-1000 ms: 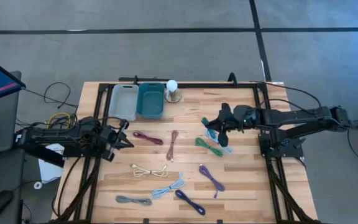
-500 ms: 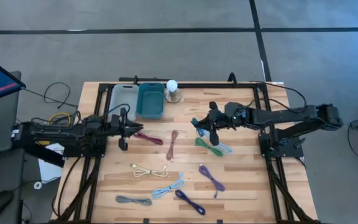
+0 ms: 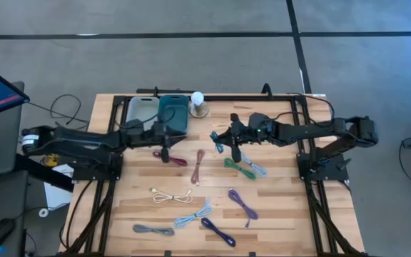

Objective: Pick & Place USB Port
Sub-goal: Put the blue patterned charger cable into the blue bin

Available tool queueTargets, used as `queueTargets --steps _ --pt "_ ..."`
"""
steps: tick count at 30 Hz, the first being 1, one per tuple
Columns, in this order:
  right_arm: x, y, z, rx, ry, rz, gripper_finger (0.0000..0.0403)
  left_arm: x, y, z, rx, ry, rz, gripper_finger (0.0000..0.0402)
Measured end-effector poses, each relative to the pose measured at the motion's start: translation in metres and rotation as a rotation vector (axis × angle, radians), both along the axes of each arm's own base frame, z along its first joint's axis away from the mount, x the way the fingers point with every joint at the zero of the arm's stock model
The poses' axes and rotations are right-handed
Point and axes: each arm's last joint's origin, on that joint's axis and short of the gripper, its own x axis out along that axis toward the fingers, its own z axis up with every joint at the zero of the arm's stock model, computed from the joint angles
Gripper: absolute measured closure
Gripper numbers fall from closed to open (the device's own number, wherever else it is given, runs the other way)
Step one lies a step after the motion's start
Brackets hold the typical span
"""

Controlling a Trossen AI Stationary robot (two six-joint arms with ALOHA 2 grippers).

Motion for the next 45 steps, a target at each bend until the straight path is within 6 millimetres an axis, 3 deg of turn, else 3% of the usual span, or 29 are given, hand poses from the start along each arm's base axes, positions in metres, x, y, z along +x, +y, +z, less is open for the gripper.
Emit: queueTargets --steps 9,22,36,45 --pt "0.034 -0.005 0.0 -0.003 0.002 0.005 0.0392 0.026 0.004 0.005 0.001 0.001 -0.069 0.0328" --pt "0.07 -0.019 -0.005 -0.007 0.016 -0.012 0.0393 0.024 0.002 0.012 -0.006 -0.049 -0.137 0.0327" --pt "0.08 -0.011 0.004 0.006 -0.017 0.076 0.0393 0.024 0.001 0.012 -0.005 -0.053 -0.137 0.0327" --pt "0.077 0.002 0.002 0.009 0.075 0.108 0.0393 0.024 0.001 0.01 -0.009 -0.04 -0.134 0.0327"
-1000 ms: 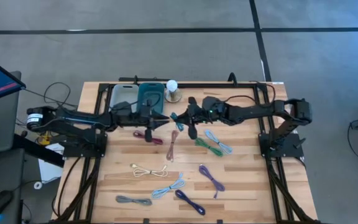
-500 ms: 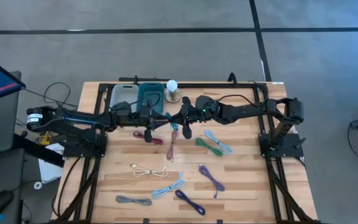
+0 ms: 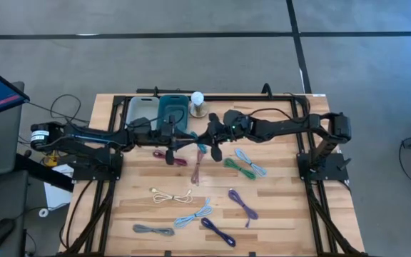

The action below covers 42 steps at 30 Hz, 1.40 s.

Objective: Pick & Place USB Port
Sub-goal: Put the blue patterned charger cable into the blue bin

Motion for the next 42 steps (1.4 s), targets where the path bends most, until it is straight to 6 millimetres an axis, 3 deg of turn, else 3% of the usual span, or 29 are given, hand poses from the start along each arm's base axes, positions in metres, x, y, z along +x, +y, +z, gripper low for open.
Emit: queueTargets --steps 4,14,23,28,32,37,42 --pt "-0.007 0.0 -0.002 -0.002 0.08 0.011 0.0393 0.0 0.0 0.0 -0.001 0.0 0.008 0.0327" --pt "-0.025 0.003 0.019 -0.075 0.108 0.015 0.0394 -0.001 0.007 0.0 0.017 -0.001 0.15 0.0323" --pt "-0.032 0.003 0.011 -0.109 0.176 0.022 0.0394 -0.008 0.022 -0.009 -0.004 0.13 0.203 0.0285" --pt "-0.037 0.003 -0.002 -0.117 0.154 0.008 0.0394 -0.026 0.019 0.006 0.046 0.089 0.209 0.0279" --pt "-0.036 0.0 0.0 -0.13 0.063 -0.006 0.0394 -0.037 0.013 0.016 0.036 0.042 0.14 0.0286" --pt "-0.03 0.0 0.011 -0.152 -0.075 -0.012 0.0394 -0.035 0.012 0.015 -0.017 0.049 0.073 0.0287" --pt "-0.028 0.001 0.014 -0.153 -0.097 -0.011 0.0394 -0.03 0.013 0.009 -0.034 0.082 0.068 0.0276"
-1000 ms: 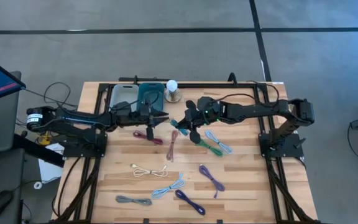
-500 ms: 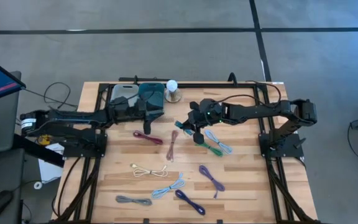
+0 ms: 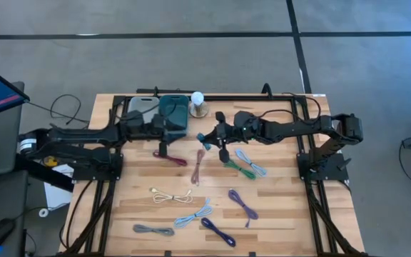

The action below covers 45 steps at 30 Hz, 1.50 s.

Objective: Pick & Place USB Port
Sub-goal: Put the blue patterned charger cable into the blue bin

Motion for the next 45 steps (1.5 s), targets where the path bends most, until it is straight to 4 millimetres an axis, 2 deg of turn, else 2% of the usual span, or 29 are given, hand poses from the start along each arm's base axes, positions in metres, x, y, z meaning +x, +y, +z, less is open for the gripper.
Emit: queueTargets --steps 4,12,19,37,40,45 --pt "0.008 0.002 -0.003 0.002 0.013 0.006 0.0394 0.002 -0.002 -0.001 -0.008 -0.001 -0.063 0.0265" --pt "0.037 -0.002 -0.018 0.015 0.05 0.004 0.0394 0.002 -0.006 0.003 -0.013 -0.033 -0.095 0.0259" --pt "0.055 -0.003 -0.017 0.014 0.032 0.009 0.0394 0.002 -0.006 0.003 -0.014 -0.032 -0.094 0.026" --pt "0.059 -0.003 -0.007 0.009 0.0 0.012 0.0394 0.002 -0.006 0.002 -0.016 -0.026 -0.093 0.0263" --pt "0.059 -0.003 -0.007 0.009 0.002 0.012 0.0394 0.002 -0.006 0.002 -0.016 -0.026 -0.093 0.0278" --pt "0.059 -0.003 -0.007 0.009 0.001 0.011 0.0392 0.002 -0.006 0.002 -0.016 -0.026 -0.094 0.0334"
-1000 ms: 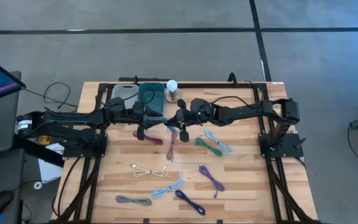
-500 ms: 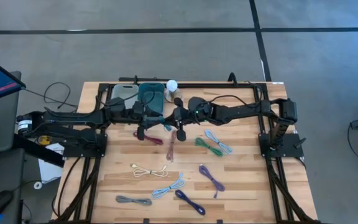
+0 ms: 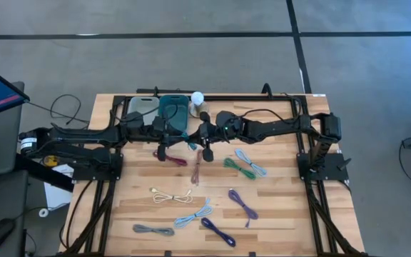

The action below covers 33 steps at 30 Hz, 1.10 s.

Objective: Pick & Place USB Port
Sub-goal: Put the blue patterned charger cable into the blue bin

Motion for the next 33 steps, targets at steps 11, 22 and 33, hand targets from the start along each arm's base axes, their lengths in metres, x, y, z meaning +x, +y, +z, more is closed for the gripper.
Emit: queueTargets --steps 11,22,33 --pt "0.0 0.0 -0.001 0.026 0.013 -0.006 0.0367 0.0 0.0 0.0 0.0 0.001 0.001 0.0377" --pt "-0.017 0.002 0.008 -0.009 0.134 0.009 0.0312 -0.01 0.006 0.004 0.092 0.0 0.09 0.0378" --pt "-0.056 0.008 0.052 -0.07 0.182 0.035 0.0312 -0.052 0.017 -0.002 0.151 0.023 0.351 0.0378"
